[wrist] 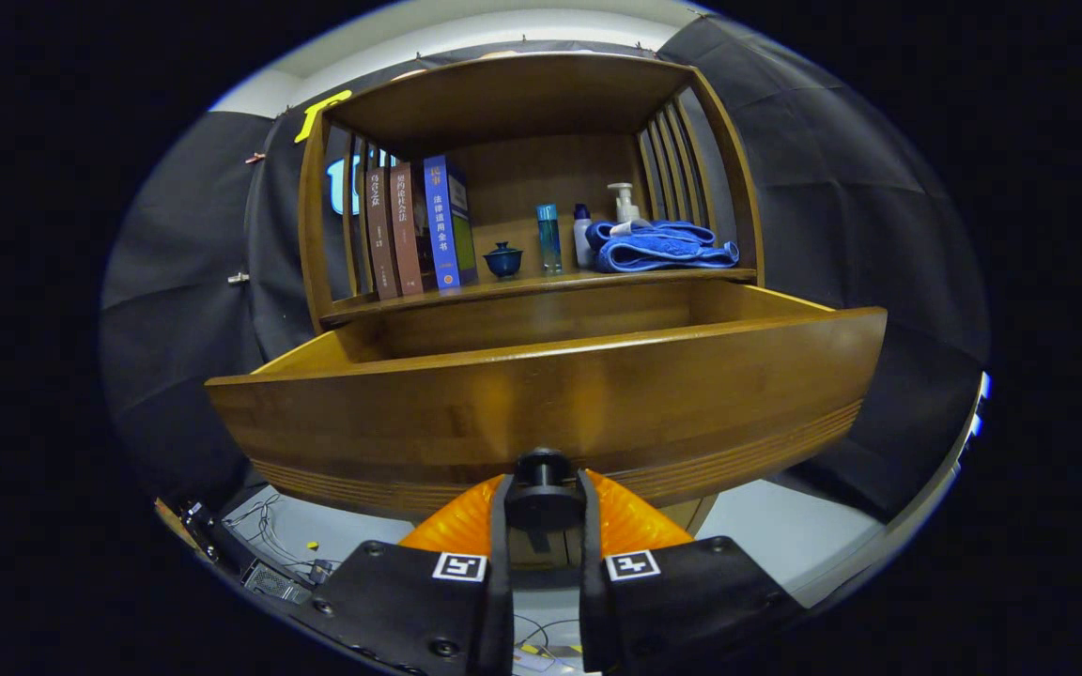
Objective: Pull open the drawer, take out the items inside it, and place them on the countertop above the cabinet.
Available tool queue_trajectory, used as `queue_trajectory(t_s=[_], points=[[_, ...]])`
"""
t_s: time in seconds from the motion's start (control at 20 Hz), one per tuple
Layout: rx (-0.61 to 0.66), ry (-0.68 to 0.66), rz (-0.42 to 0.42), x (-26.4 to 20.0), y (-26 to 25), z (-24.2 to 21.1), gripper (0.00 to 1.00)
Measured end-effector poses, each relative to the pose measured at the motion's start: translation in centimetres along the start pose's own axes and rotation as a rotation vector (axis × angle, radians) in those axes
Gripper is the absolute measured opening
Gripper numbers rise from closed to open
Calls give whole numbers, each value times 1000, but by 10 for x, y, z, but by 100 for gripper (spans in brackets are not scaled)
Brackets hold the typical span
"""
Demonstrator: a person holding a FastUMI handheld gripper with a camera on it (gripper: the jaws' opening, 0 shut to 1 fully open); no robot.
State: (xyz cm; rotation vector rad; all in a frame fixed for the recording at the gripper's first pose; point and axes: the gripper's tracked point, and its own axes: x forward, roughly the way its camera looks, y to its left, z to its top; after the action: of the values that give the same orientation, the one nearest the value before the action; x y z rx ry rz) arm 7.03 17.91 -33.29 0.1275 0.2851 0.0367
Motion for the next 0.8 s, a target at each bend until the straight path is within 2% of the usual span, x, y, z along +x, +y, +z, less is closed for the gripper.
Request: queue_trajectory(t_s=[0.1,0.25,0.4,0.55,0.8], points=[[-14,-3,0,0,0,0,32],[-30,-12,14,0,2,2,40],[-28,-4,53,-4,6,3,68],[-47,-29,46,-13,1,15,96],[-48,-84,45,-32,-1,60,97]])
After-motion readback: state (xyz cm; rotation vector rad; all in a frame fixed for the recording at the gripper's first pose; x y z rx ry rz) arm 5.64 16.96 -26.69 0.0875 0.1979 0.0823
